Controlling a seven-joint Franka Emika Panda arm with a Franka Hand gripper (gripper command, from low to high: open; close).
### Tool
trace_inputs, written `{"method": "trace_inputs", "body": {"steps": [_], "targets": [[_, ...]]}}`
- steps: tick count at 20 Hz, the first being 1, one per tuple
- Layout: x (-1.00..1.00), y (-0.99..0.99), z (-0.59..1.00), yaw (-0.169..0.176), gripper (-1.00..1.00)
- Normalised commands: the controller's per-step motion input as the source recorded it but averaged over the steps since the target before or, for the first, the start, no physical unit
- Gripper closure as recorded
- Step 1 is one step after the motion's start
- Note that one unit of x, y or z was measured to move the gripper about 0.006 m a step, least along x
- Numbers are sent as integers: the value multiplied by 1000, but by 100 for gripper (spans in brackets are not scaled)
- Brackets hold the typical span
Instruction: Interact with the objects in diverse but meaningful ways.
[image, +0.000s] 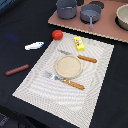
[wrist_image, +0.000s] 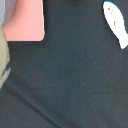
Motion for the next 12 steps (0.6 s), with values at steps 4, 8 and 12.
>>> {"method": "trace_inputs", "body": {"steps": [4, 8, 12], "targets": [[49, -3, -130, 0, -100], [135, -66, -329, 0, -100], [177, -96, -366, 0, -100]]}}
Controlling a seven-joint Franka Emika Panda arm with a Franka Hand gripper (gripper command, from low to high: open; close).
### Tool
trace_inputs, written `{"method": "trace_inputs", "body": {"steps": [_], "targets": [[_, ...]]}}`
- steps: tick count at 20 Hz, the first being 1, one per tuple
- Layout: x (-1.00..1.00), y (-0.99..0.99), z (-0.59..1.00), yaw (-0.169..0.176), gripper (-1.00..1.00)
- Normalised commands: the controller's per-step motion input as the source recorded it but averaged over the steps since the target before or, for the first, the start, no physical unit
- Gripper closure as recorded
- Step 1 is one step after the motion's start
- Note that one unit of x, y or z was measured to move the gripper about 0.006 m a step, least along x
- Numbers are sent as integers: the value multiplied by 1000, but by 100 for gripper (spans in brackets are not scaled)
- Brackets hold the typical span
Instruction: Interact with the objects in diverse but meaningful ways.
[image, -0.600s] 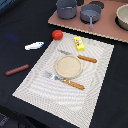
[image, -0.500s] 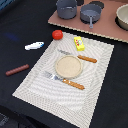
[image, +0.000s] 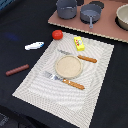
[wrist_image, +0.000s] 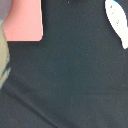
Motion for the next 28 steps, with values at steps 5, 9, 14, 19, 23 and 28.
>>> {"method": "trace_inputs", "body": {"steps": [5, 9, 14, 19, 23, 28], "targets": [[331, -63, -293, 0, -100], [434, -1, -343, 2, -100], [434, -59, -361, 35, -100], [431, -103, -377, 53, -100], [183, -296, -331, 92, -100], [32, -420, -283, 165, -100]]}}
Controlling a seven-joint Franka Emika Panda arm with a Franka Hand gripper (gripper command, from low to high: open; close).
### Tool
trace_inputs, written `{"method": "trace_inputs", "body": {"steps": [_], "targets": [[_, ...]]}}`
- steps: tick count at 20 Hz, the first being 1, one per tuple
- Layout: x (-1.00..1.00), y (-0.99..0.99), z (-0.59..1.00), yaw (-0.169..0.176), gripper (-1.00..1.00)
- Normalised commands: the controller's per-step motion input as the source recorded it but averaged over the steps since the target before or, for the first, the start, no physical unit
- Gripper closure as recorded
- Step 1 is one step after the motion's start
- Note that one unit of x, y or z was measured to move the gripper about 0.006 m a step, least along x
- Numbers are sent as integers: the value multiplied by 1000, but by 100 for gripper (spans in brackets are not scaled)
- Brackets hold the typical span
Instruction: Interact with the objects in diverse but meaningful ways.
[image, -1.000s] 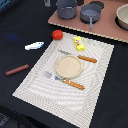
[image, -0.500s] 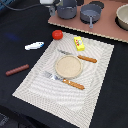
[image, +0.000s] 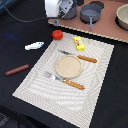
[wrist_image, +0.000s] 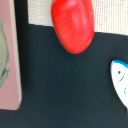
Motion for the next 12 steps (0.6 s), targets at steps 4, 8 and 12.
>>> {"method": "trace_inputs", "body": {"steps": [4, 8, 12], "targets": [[7, -208, -227, 146, -100], [0, 56, -194, 100, -100], [0, 68, -229, 85, -100]]}}
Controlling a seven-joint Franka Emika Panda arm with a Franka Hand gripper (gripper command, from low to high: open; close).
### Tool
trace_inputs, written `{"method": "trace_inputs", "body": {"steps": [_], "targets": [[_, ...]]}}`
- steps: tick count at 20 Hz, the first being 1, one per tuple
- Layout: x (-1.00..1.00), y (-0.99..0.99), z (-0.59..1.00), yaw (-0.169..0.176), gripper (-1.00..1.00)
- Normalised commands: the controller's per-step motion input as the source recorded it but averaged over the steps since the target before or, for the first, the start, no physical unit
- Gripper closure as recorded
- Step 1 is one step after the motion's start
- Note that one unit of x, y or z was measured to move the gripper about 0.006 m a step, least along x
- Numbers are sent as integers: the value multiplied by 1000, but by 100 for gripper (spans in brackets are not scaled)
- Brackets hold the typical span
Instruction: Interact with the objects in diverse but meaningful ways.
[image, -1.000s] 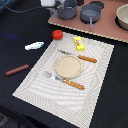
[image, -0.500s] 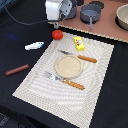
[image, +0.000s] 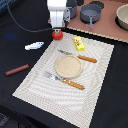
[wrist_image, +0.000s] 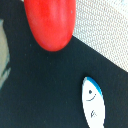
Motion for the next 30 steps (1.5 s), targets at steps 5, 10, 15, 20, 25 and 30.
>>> {"method": "trace_inputs", "body": {"steps": [5, 10, 15, 20, 25, 30], "targets": [[0, 1, -299, 60, -100], [0, 0, -321, 42, -100], [1, 161, -240, 57, -100], [0, 259, -235, 70, -100], [0, 165, -219, 59, -100], [0, 51, -178, 56, 100]]}}
